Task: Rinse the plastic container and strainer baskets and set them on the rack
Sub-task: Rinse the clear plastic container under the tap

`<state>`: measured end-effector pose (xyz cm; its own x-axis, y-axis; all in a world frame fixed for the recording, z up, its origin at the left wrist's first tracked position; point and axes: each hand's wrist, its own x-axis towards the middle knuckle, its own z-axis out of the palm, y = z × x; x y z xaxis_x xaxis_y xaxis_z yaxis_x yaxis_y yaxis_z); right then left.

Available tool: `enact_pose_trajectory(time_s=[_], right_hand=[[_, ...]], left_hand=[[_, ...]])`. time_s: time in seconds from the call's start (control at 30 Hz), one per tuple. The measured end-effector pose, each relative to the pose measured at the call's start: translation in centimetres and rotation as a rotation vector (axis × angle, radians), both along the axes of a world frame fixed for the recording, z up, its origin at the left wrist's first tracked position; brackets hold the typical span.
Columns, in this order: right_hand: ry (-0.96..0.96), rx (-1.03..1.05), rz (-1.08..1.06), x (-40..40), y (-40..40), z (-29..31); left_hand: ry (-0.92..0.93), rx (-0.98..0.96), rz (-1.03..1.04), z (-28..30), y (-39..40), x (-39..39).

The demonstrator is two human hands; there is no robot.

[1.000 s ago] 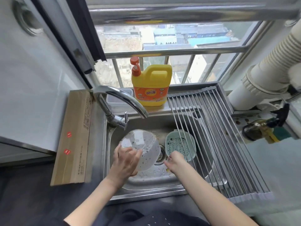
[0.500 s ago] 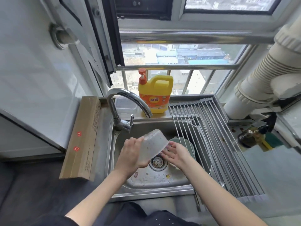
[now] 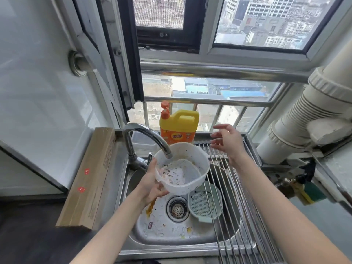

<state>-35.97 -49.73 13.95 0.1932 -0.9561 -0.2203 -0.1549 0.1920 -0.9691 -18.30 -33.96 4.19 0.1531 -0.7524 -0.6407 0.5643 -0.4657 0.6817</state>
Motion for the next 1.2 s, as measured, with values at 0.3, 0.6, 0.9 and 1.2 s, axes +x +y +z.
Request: enact_pose_trajectory(time_s=[0.3, 0.6, 0.9, 1.2], right_hand=[[0.094, -0.320, 0.316, 4.9, -6.1, 3.6], [0.179, -0.595, 0.649, 12.7, -9.8, 2.9], [0.385, -0.484, 0.949, 17.2, -12.3, 1.1], [0.365, -0.509, 1.020, 17.5, -12.6, -0.2]], left_hand=[[0.051, -0.063, 0.192, 1.5, -3.5, -0.8], [-0.064, -0.192, 0.422, 1.9, -4.5, 0.1], [-0.139, -0.102, 0.424, 3.8, -5.3, 0.8], [-0.063, -0.070, 0.528, 4.4, -6.3, 1.3]])
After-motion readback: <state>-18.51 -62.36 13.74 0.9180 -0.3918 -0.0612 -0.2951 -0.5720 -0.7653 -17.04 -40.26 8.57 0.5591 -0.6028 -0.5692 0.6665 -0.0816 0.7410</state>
